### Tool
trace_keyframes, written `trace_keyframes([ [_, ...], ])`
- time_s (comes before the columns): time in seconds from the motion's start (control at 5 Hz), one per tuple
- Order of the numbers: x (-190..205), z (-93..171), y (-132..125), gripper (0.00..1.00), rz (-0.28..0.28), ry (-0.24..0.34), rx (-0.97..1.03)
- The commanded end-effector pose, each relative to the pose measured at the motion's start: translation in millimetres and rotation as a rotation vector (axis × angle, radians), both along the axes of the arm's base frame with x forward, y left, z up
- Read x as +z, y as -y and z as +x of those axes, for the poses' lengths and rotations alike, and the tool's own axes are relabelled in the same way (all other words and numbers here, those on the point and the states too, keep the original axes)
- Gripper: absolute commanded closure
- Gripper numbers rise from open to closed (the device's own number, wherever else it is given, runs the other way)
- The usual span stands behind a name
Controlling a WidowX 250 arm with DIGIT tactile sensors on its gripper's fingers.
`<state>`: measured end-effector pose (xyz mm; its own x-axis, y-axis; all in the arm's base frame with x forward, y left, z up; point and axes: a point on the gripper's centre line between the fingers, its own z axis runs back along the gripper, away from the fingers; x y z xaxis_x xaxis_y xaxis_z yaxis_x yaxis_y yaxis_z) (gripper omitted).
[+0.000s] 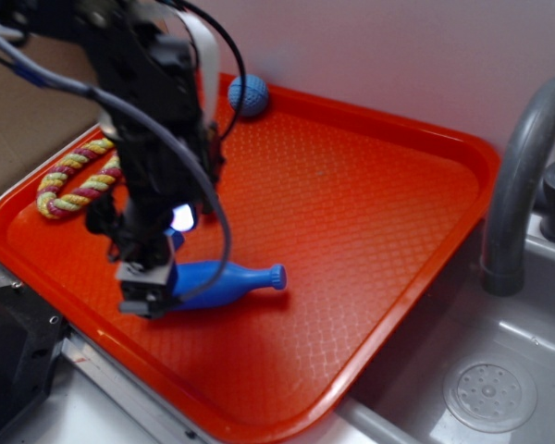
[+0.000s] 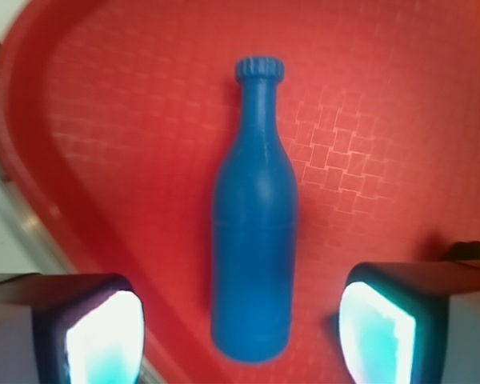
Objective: Grab the blue bottle.
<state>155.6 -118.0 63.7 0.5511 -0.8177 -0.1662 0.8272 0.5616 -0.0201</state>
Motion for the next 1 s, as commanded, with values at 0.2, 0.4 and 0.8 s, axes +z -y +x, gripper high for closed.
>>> trace_keyframes([
  [0.2,-43.6,-10.7,5.6,0.0,0.036,-0.083,-0.069],
  [0.4,-41.2,-11.7,3.9,1.0,0.042,-0.069,-0.052],
  [0.8,12.9,9.4,-26.0,1.0,0.006,0.037,0.116],
])
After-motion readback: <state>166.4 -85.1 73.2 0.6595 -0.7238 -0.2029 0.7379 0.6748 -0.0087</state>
